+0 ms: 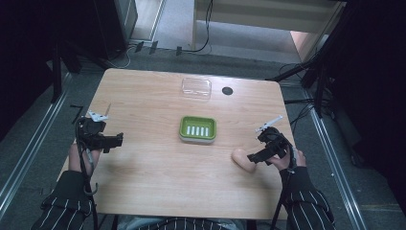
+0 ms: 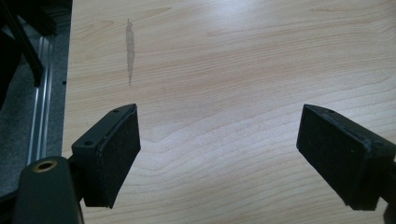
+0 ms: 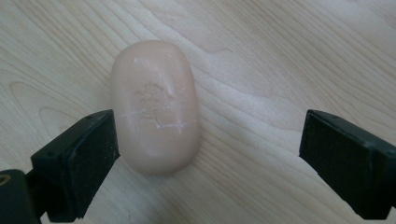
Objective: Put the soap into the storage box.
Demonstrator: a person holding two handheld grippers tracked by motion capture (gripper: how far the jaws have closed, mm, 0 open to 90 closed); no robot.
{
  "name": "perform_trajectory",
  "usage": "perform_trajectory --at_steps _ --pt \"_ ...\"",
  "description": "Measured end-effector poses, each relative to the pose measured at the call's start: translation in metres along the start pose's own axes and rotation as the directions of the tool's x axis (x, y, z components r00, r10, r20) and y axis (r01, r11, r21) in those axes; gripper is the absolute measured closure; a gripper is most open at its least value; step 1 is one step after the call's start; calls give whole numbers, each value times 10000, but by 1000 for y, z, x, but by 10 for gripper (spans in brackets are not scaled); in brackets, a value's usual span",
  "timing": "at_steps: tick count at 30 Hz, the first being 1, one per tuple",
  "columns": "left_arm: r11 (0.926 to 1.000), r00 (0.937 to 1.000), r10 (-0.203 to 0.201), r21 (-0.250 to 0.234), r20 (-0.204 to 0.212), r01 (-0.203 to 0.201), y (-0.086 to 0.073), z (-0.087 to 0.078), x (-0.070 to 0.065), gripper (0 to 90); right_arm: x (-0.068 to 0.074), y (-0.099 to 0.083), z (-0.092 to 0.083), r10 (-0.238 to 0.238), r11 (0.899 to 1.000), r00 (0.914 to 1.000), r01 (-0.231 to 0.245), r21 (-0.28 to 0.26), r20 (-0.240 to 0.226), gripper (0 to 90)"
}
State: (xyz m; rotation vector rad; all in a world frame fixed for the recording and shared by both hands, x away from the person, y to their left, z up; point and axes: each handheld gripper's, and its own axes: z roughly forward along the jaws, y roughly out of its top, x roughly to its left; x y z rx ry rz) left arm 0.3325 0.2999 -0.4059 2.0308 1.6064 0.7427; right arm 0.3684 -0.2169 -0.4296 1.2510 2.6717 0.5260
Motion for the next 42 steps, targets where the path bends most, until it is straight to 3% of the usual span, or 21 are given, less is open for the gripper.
perform_trajectory --at_steps 9,24,32,42 --pt "10000 10000 26 23 6 -26 0 0 0 143 7 8 10 -428 9985 9985 439 341 -335 41" --pt "9999 10000 87 76 40 -88 0 0 -1 143 20 23 24 -1387 9827 9893 1431 1172 -448 47" --pt "9999 9999 101 84 56 -102 0 1 -1 143 21 30 33 -1542 9715 9862 1625 1724 -604 47" --pt "9999 9999 91 82 52 -91 0 2 -1 143 25 33 41 -1755 9619 9819 1865 1999 -715 83"
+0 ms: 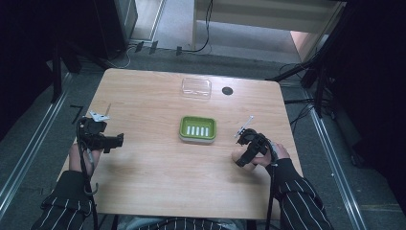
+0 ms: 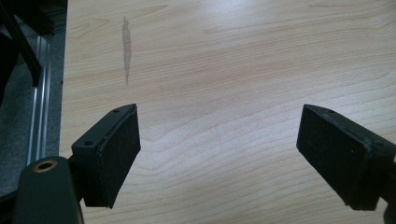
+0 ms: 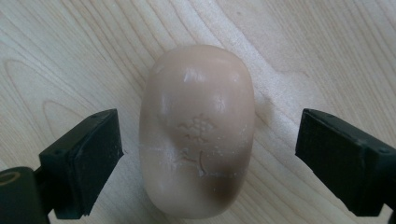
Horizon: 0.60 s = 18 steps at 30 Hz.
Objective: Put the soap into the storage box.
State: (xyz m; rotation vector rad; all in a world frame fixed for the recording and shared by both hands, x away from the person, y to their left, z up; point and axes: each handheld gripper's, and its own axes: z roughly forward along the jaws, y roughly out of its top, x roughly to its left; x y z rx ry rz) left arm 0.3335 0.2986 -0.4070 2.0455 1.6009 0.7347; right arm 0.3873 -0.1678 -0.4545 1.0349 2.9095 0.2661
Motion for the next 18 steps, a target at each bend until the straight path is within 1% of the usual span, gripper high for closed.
perform_trajectory --at_steps 1,2,3,4,7,9,12,13,14,15,18 --pt "10000 10000 -4 -18 3 4 0 0 0 143 0 0 0 46 9999 10000 -46 118 -4 99" --pt "10000 10000 -4 -18 3 4 0 0 0 143 0 0 0 46 9999 10000 -46 118 -4 99" --pt "10000 10000 -7 -21 4 7 0 0 0 143 1 1 3 38 9997 10000 -39 236 37 102" --pt "10000 10000 -9 -29 10 9 0 0 0 143 0 1 5 -75 9996 10000 74 273 43 102" --pt "10000 10000 1 -17 -10 -1 0 0 0 143 1 2 6 -47 9994 9999 42 339 127 103" --pt "10000 10000 8 -2 -4 -8 0 0 0 143 2 4 8 -129 9990 9998 122 432 163 125" --pt "10000 10000 1 -5 -11 -1 0 0 1 143 3 5 9 -159 9992 9998 154 371 144 141" --pt "10000 10000 0 -1 -14 0 0 0 1 143 3 5 9 -160 9990 9998 153 411 153 159" --pt "10000 10000 4 -1 -13 -4 0 -1 1 143 4 5 9 -149 9992 9997 142 382 175 198" --pt "10000 10000 5 0 -7 -5 0 -1 1 143 4 5 9 -173 9991 9998 169 399 101 206" --pt "10000 10000 12 -11 -14 -12 0 -1 1 143 4 5 11 -212 9984 9997 206 524 107 237"
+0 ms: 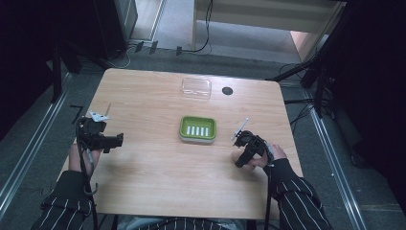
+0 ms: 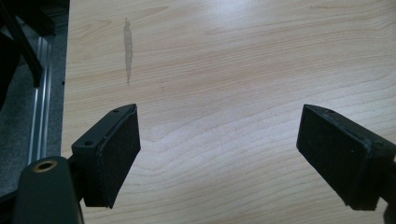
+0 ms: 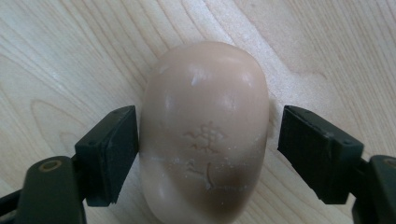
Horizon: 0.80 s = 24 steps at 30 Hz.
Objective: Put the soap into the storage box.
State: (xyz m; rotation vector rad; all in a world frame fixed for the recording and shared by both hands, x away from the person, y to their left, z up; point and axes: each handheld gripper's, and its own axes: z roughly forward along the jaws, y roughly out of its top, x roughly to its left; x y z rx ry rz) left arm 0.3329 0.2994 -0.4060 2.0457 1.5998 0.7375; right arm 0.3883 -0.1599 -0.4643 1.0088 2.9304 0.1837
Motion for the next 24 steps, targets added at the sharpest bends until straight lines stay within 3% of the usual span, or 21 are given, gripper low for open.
perform_trajectory --at_steps 9,24 --pt "10000 10000 -1 -5 -14 1 0 0 0 143 1 0 0 -71 10000 9999 70 -40 -146 311" --pt "10000 10000 -23 -31 -23 23 0 0 1 143 1 -1 4 -129 9999 9999 130 97 -74 304"
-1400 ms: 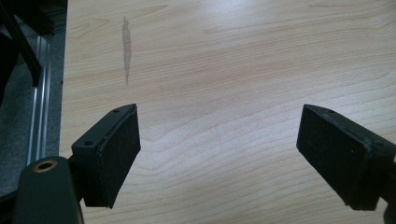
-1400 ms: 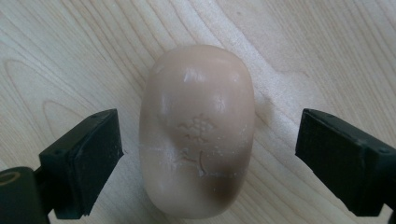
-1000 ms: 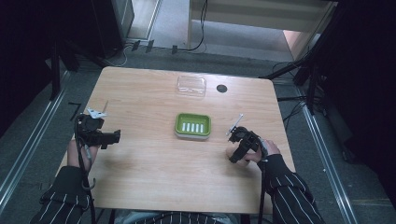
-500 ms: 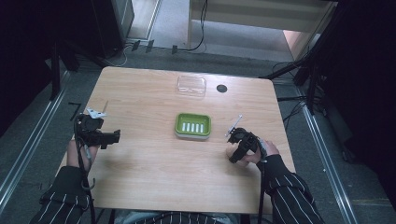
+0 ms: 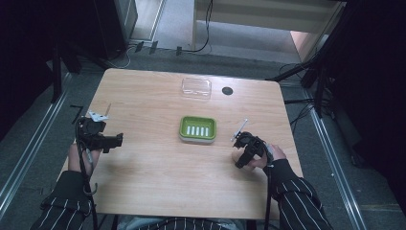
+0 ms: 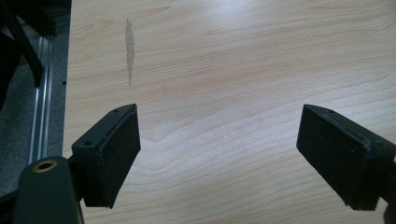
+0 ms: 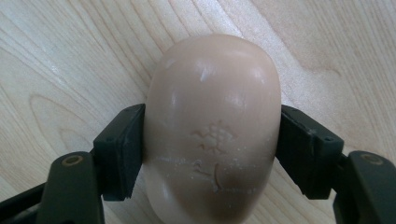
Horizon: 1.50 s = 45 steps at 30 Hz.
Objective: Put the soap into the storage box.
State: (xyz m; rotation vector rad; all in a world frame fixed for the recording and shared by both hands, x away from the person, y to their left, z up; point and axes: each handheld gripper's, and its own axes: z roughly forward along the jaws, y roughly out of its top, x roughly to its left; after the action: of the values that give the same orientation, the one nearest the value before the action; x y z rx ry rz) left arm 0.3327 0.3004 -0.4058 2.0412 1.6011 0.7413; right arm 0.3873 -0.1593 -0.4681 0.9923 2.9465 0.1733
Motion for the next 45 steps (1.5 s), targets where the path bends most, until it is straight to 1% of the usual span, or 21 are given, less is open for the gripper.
perform_trajectory --at_steps 4,8,9,10,16,22,23,27,29,30,31,35,38,43,44,45 --pt "10000 10000 -3 0 -1 3 0 0 0 143 1 0 0 -31 10000 10000 30 29 90 323" --pt "10000 10000 -13 -8 -2 13 0 0 0 143 2 0 -1 -82 10000 9998 82 11 157 326" --pt "10000 10000 -14 -14 1 14 0 0 0 143 3 0 0 -33 10000 9998 33 -6 178 327" --pt "10000 10000 -14 -14 1 14 0 0 0 143 2 0 -1 -123 9999 9997 123 -3 200 327" --pt "10000 10000 20 35 4 -20 0 0 0 143 3 0 -1 -66 10000 9998 65 24 187 329" --pt "10000 10000 6 16 1 -6 0 0 0 143 4 0 -2 -108 9999 9995 107 42 281 330" --pt "10000 10000 -9 8 17 9 0 0 0 143 4 -1 -2 -36 9999 9996 39 -109 271 330" --pt "10000 10000 6 6 18 -6 0 0 0 143 3 -1 -7 -22 9999 9996 25 -107 299 330" --pt "10000 10000 -4 9 23 4 0 0 0 143 3 -1 -8 -28 9998 9996 34 -210 298 330" --pt "10000 10000 -8 18 35 8 0 -1 0 143 3 -1 -9 -32 9999 9995 37 -163 311 330" --pt "10000 10000 -14 19 35 14 0 -1 0 143 3 -1 -10 2 9997 9994 7 -264 345 330" --pt "10000 10000 -1 25 49 1 -1 -1 0 143 3 0 -13 -64 9997 9996 71 -231 291 330" --pt "10000 10000 -14 37 27 13 -1 -1 1 143 4 1 -14 -58 9994 9995 68 -332 310 331" --pt "10000 10000 -59 17 41 59 -1 -1 2 143 2 1 -22 -25 9987 9996 40 -517 288 331" --pt "10000 10000 -61 12 45 61 -1 -1 2 143 2 2 -23 -8 9984 9993 29 -565 376 331" --pt "10000 10000 -66 11 46 66 -1 -1 2 143 1 3 -25 40 9986 9994 -23 -523 329 331"
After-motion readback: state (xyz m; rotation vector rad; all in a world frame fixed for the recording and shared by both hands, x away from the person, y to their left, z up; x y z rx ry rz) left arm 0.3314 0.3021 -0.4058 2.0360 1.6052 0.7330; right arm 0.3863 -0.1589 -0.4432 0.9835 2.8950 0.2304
